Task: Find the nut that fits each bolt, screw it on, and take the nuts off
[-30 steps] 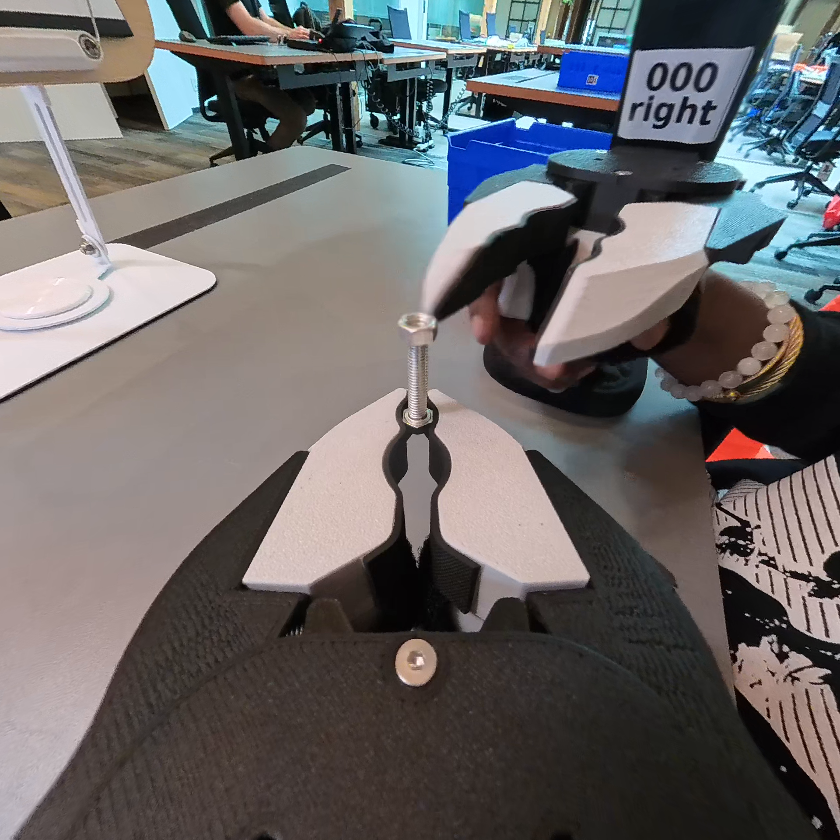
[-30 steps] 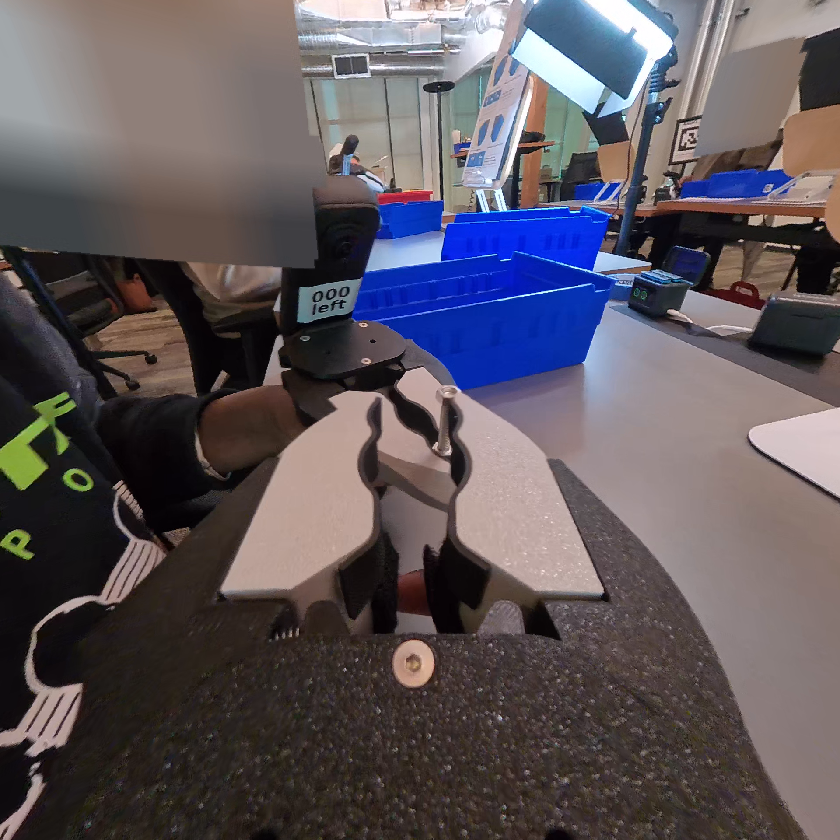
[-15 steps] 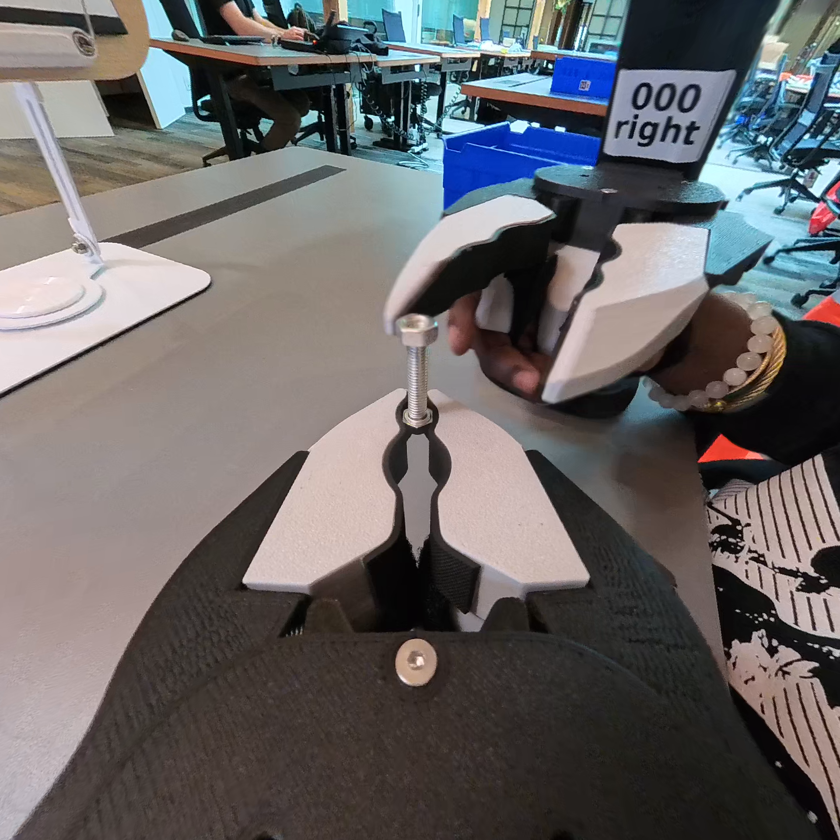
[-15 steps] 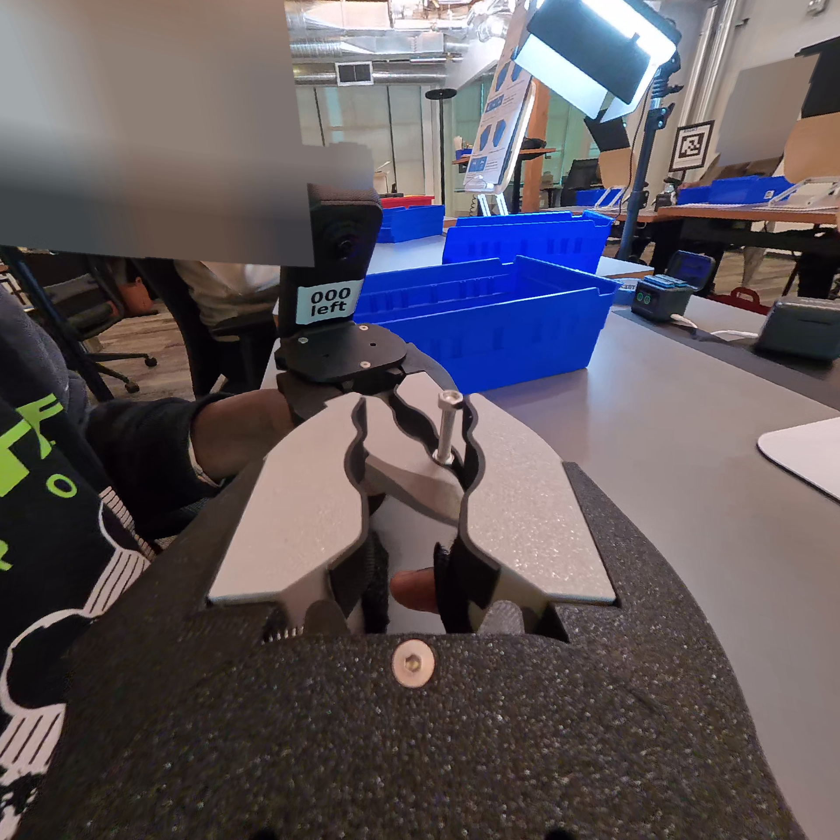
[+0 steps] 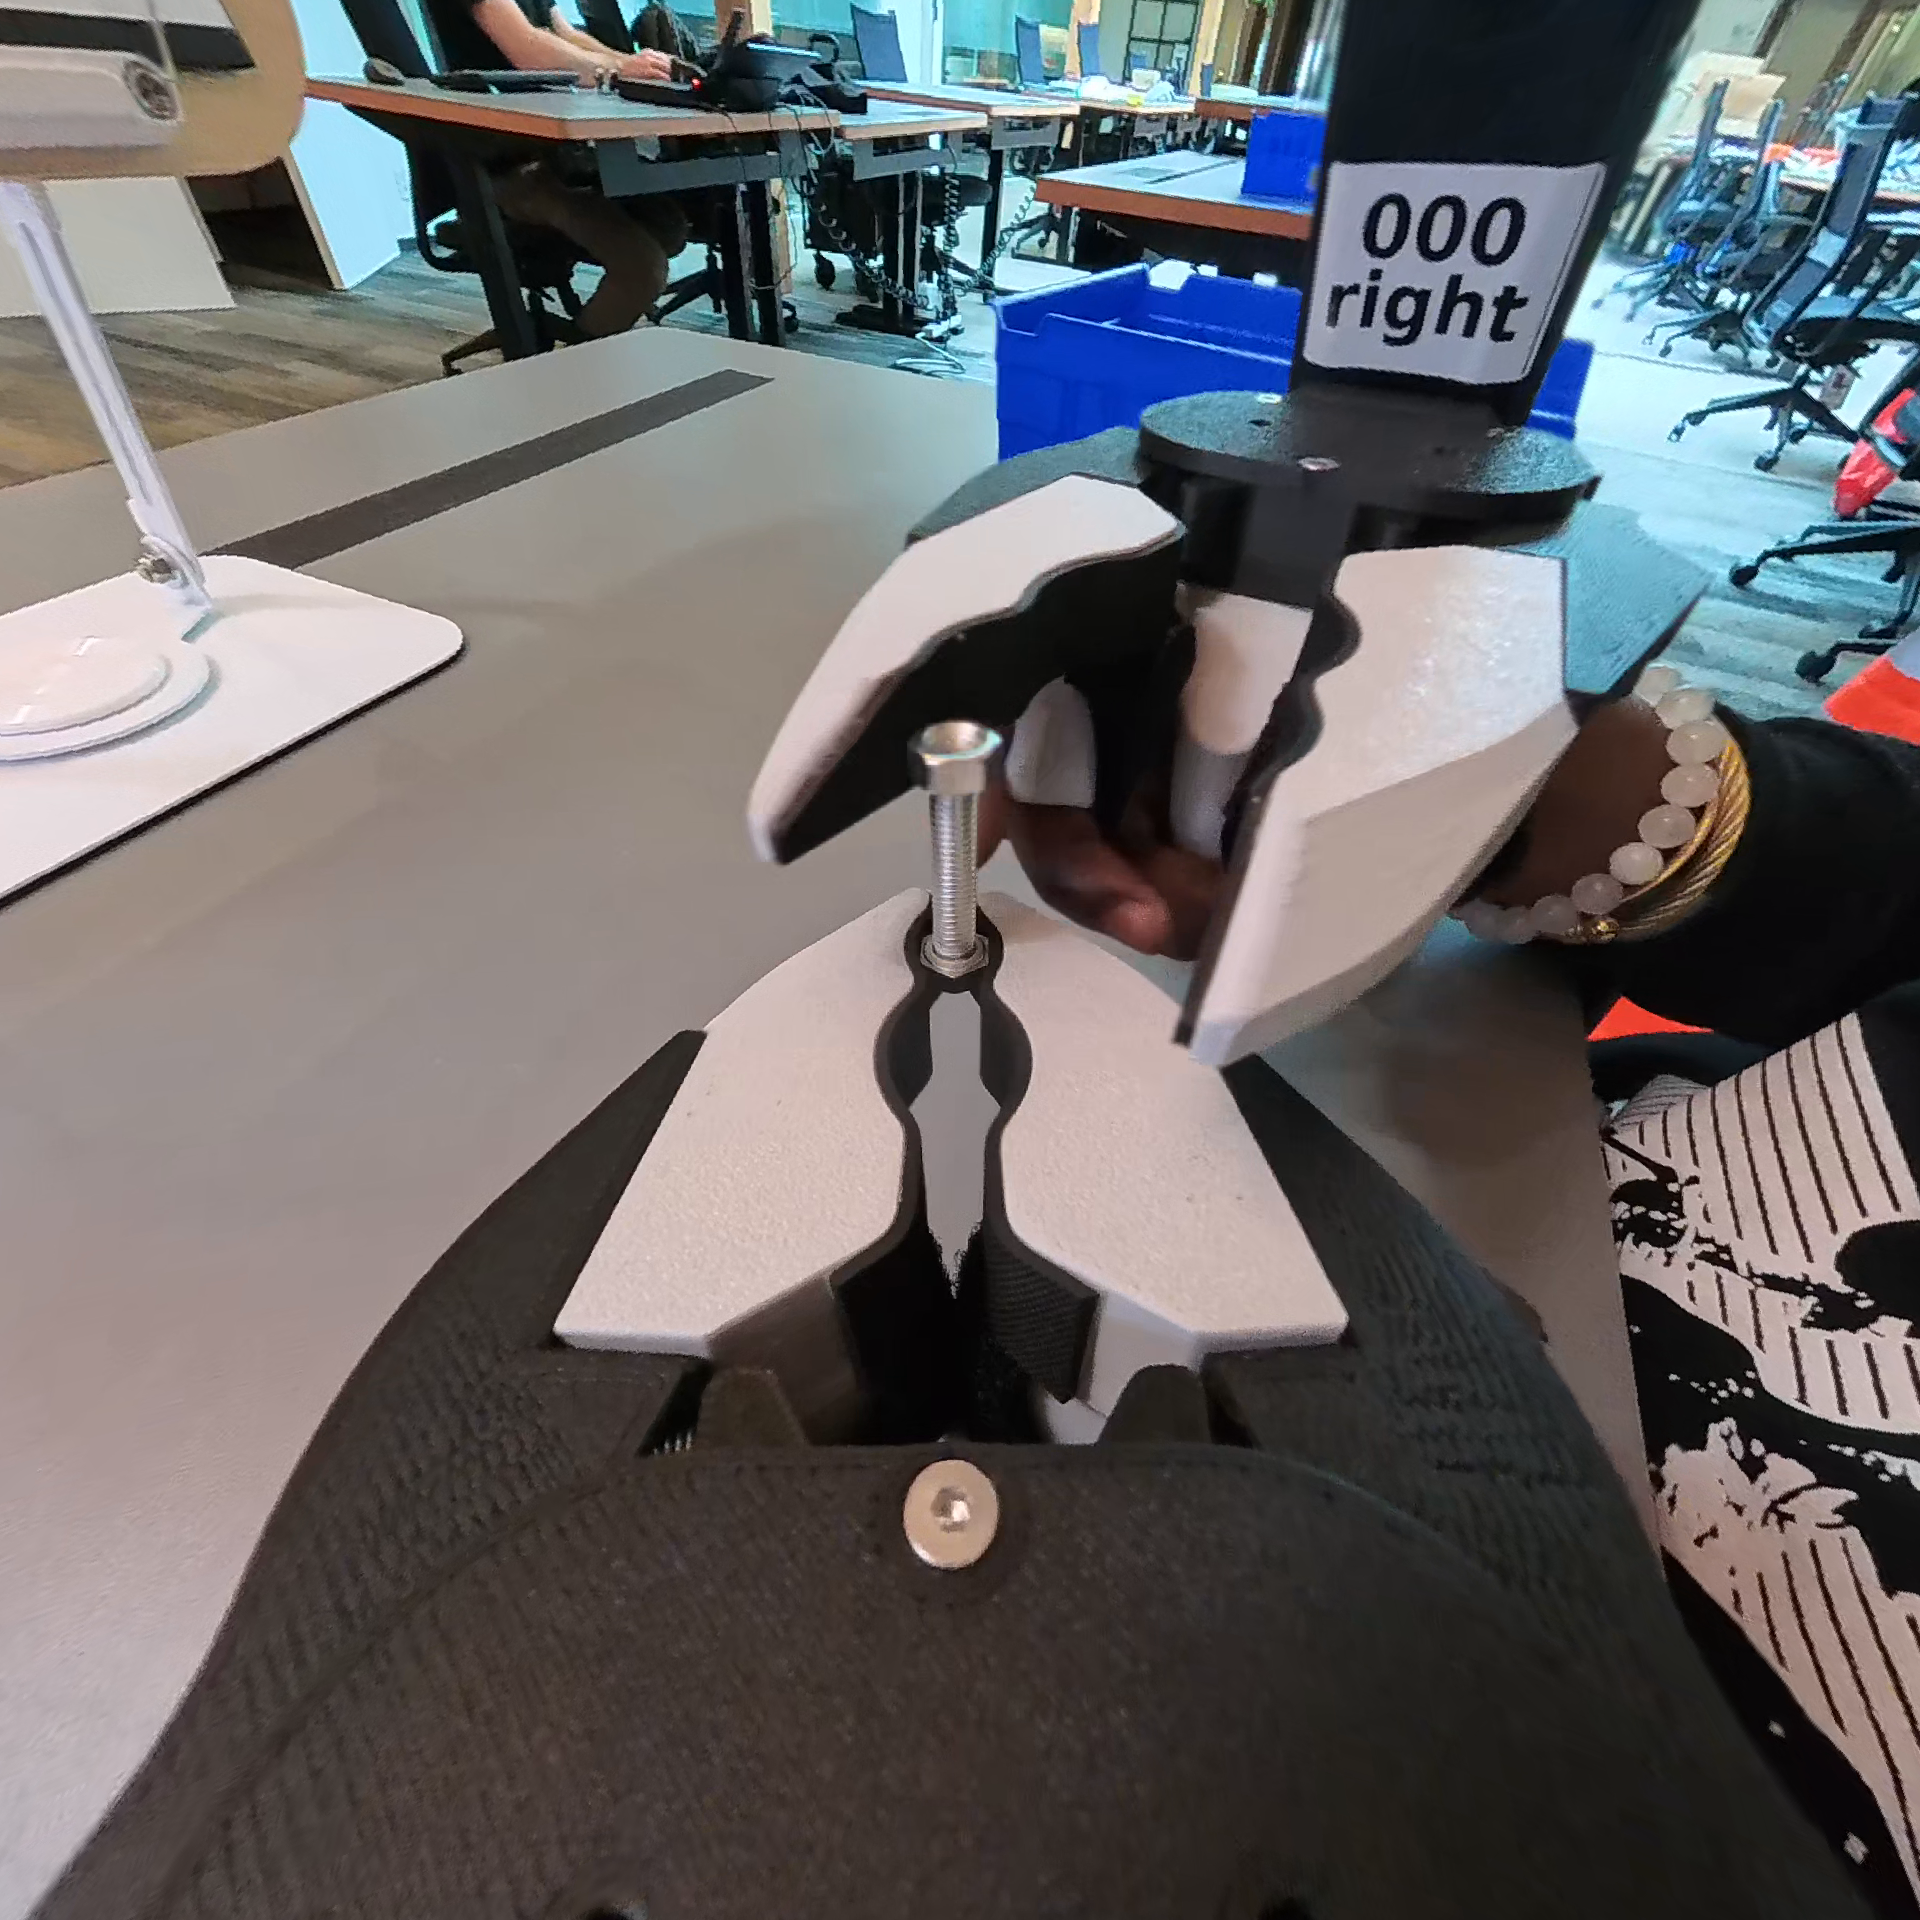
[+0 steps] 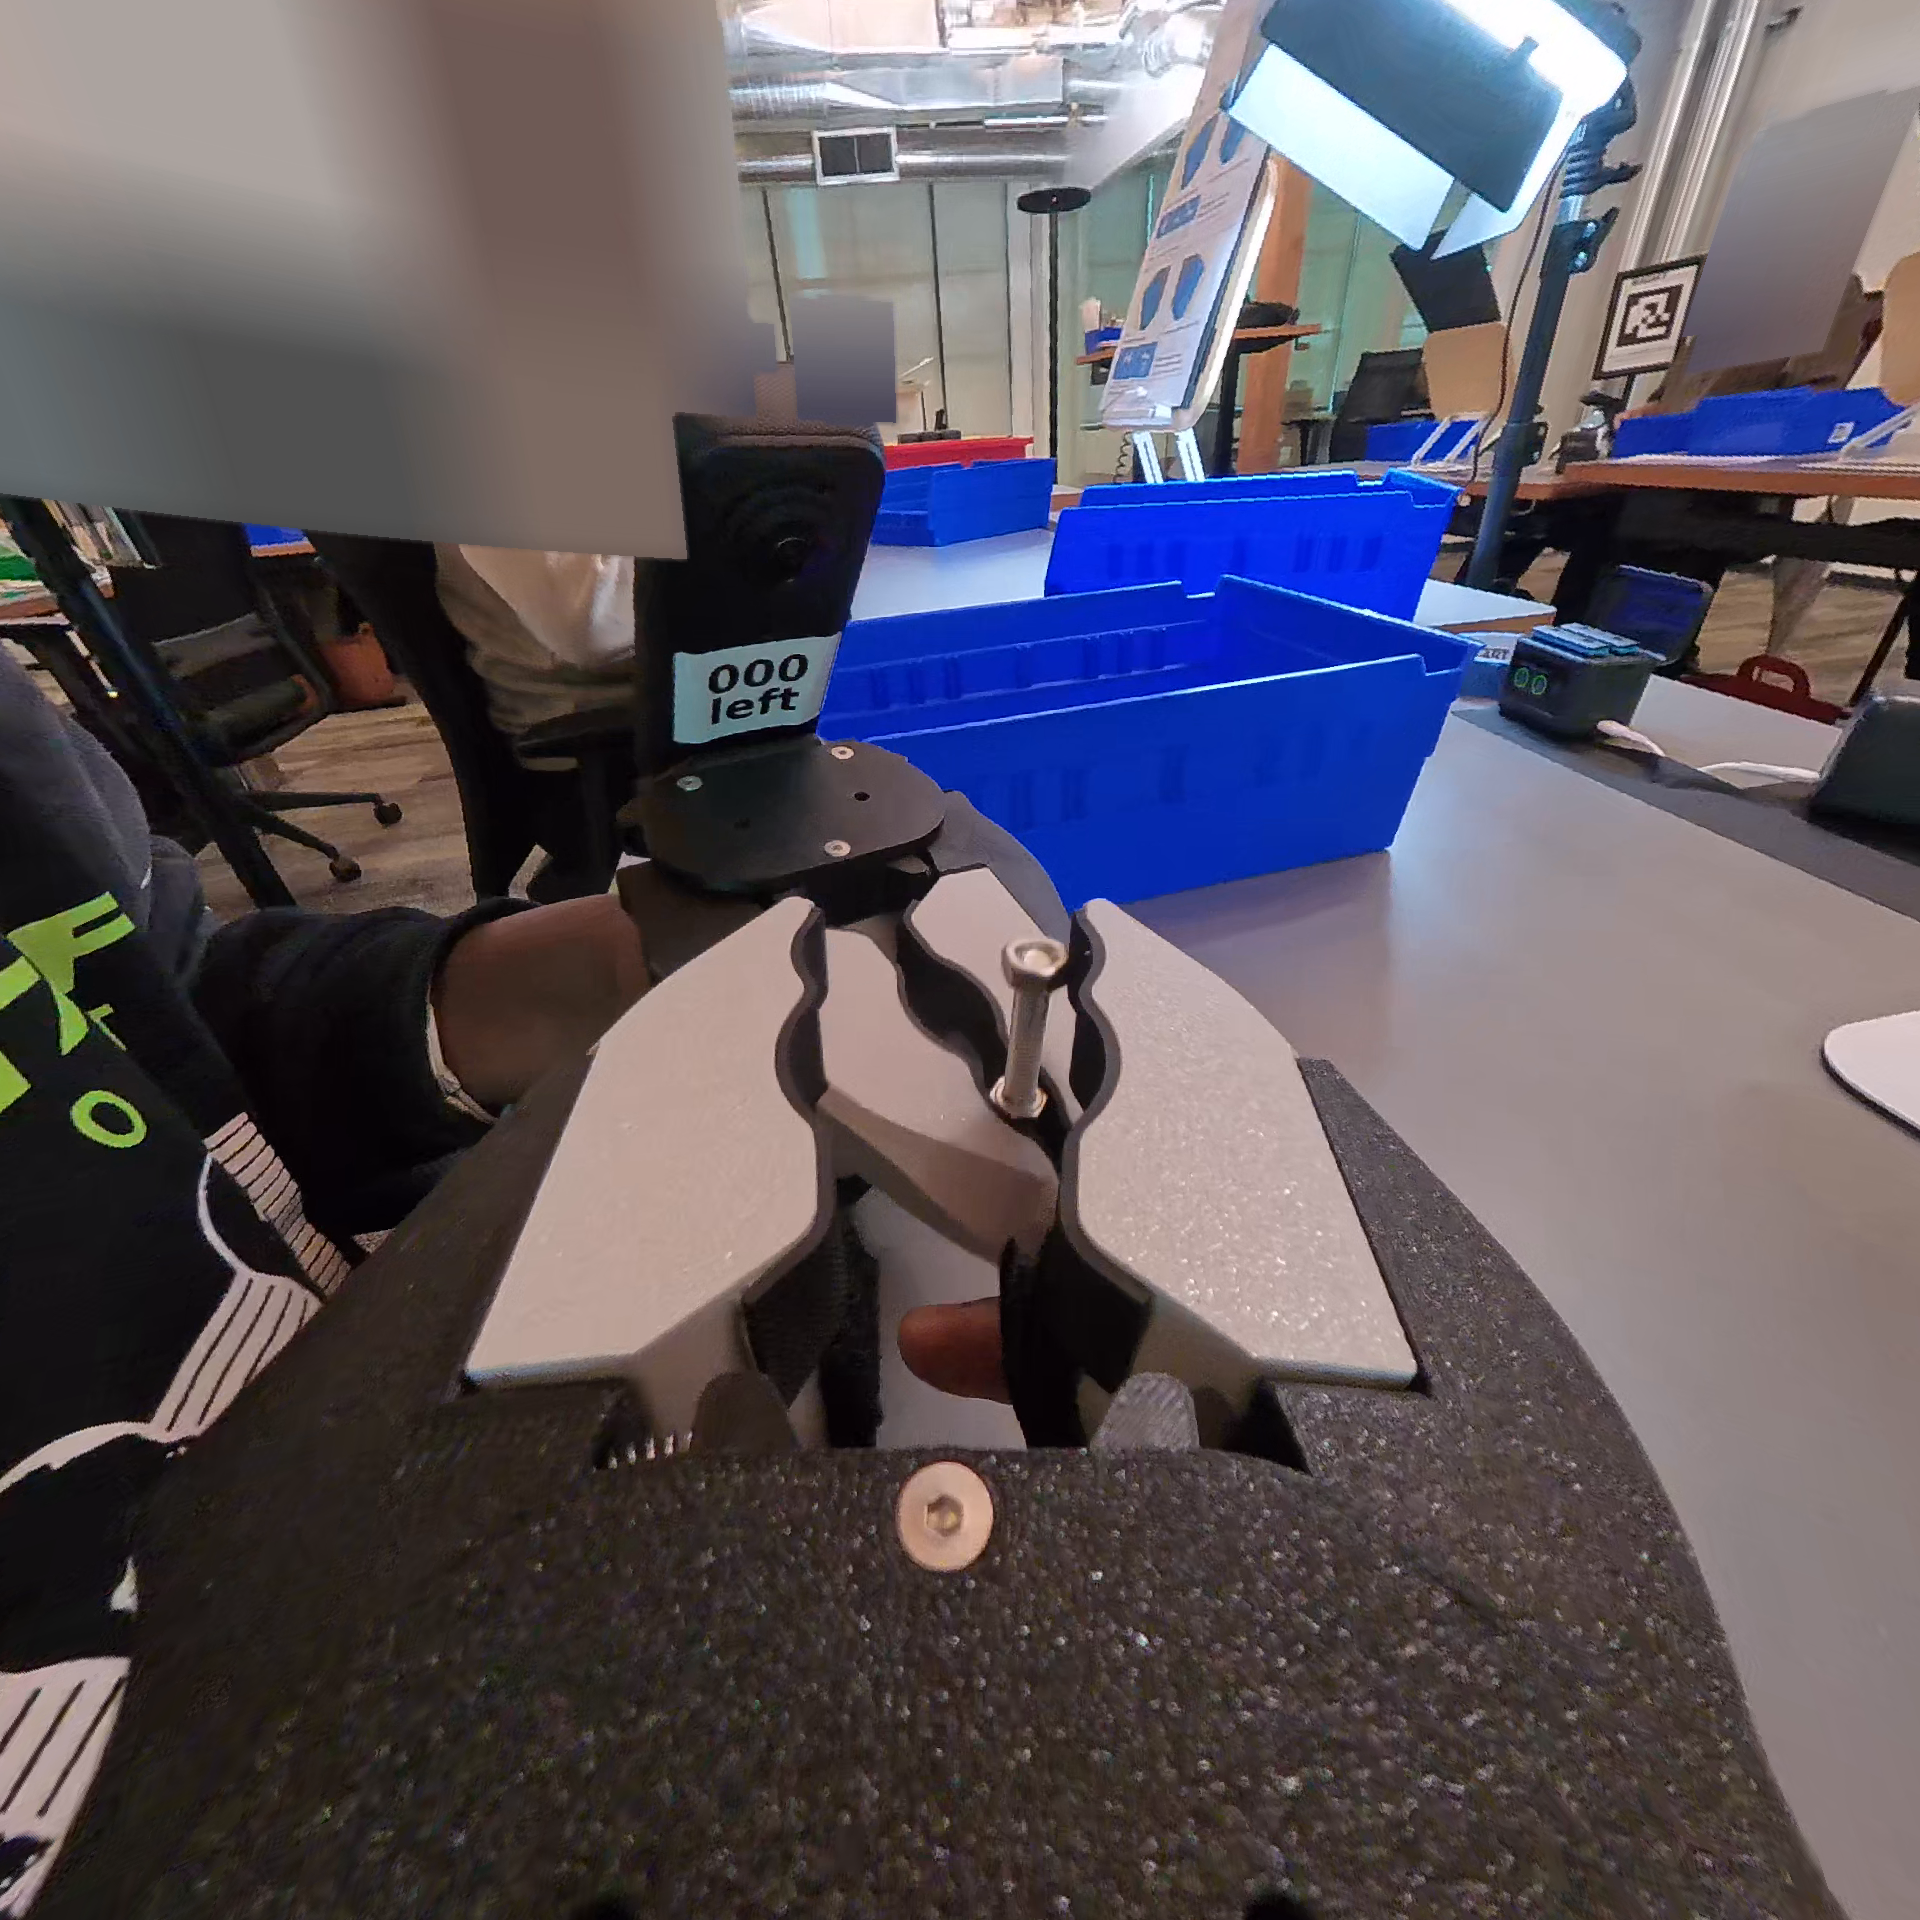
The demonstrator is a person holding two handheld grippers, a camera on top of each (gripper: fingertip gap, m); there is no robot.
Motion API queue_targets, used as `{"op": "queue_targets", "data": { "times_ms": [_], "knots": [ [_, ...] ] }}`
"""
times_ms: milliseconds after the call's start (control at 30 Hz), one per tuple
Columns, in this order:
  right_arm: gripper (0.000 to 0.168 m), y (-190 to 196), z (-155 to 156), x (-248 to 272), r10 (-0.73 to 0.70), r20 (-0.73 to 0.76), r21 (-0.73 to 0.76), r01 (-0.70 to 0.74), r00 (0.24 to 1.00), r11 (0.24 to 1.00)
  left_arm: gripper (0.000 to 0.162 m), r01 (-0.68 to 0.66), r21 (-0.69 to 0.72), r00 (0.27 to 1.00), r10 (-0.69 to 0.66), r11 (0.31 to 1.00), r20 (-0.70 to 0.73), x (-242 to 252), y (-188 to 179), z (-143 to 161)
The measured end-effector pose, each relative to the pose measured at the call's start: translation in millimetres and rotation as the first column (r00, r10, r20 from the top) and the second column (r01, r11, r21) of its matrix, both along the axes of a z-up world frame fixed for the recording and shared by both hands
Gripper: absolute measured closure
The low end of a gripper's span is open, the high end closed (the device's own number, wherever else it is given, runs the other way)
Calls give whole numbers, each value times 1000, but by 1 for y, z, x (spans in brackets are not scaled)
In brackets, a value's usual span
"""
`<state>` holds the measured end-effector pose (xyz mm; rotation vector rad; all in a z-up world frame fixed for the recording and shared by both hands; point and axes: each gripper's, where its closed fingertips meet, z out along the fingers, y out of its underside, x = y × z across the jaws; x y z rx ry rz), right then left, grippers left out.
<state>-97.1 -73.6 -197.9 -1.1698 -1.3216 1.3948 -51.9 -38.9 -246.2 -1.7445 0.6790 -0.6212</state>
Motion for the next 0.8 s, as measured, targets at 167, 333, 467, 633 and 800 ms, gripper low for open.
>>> {"op": "queue_targets", "data": {
  "times_ms": [167,333,467,633,800],
  "knots": [
    [139,6,1,19,-31,-5,-7,31,1000,1000,158,-11,5,1000,11,1000,19,-2,1,2],
    [141,14,2,16,-59,-27,-28,58,998,998,158,-1,6,1000,1,1000,13,-1,0,2],
    [126,4,1,2,-14,-15,-15,14,1000,1000,158,4,2,1000,-4,1000,-5,1,0,0],
    [133,6,2,9,-33,-5,5,33,999,999,158,-12,8,1000,12,1000,9,-2,1,1],
    [148,14,8,27,-69,-48,-27,67,996,997,158,-14,7,1000,14,1000,25,-3,1,3]
  ]
}}
